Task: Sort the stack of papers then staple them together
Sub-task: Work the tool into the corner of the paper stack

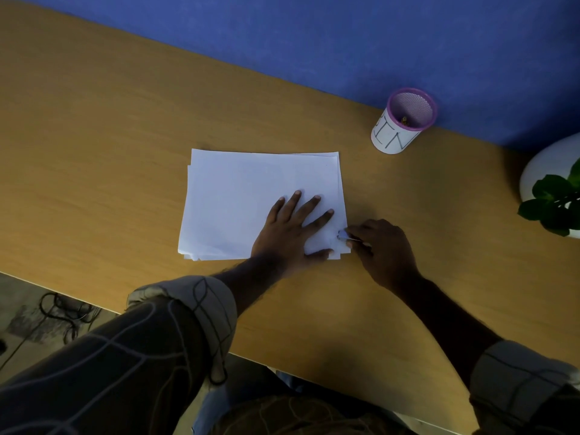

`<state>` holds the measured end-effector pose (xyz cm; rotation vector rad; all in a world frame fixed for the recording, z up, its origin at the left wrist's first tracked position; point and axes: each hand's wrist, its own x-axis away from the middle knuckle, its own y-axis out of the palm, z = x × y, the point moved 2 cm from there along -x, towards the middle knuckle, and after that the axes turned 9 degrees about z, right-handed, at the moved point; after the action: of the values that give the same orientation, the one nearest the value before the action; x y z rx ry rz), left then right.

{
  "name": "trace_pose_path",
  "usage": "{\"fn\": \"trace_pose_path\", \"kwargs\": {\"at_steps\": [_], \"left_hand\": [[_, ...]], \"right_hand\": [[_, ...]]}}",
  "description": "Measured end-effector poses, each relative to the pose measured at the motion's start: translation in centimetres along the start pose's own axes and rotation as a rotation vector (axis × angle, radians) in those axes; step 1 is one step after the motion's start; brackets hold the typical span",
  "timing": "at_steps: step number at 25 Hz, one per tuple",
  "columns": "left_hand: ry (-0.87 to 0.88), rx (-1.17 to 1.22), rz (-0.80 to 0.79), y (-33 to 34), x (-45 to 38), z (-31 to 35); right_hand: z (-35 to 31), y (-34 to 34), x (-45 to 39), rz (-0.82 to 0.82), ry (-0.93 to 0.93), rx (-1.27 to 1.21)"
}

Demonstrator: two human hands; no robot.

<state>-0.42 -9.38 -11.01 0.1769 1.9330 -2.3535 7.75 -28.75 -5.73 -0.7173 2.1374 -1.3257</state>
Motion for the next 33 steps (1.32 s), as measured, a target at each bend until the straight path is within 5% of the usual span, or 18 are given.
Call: {"fn": "trace_pose_path", "kwargs": {"at_steps": [4,33], "left_hand": [[0.042,-0.024,-0.011,0.0,0.1,0.0],[0.047,-0.017,-0.026,-0.8,-0.3,0.2]], "right_hand": [[-0.4,0.2,0.2,-0.016,-0.129,0.12],[-2.1,0.1,-0.5,-0.07,-0.043,-0.016]]}}
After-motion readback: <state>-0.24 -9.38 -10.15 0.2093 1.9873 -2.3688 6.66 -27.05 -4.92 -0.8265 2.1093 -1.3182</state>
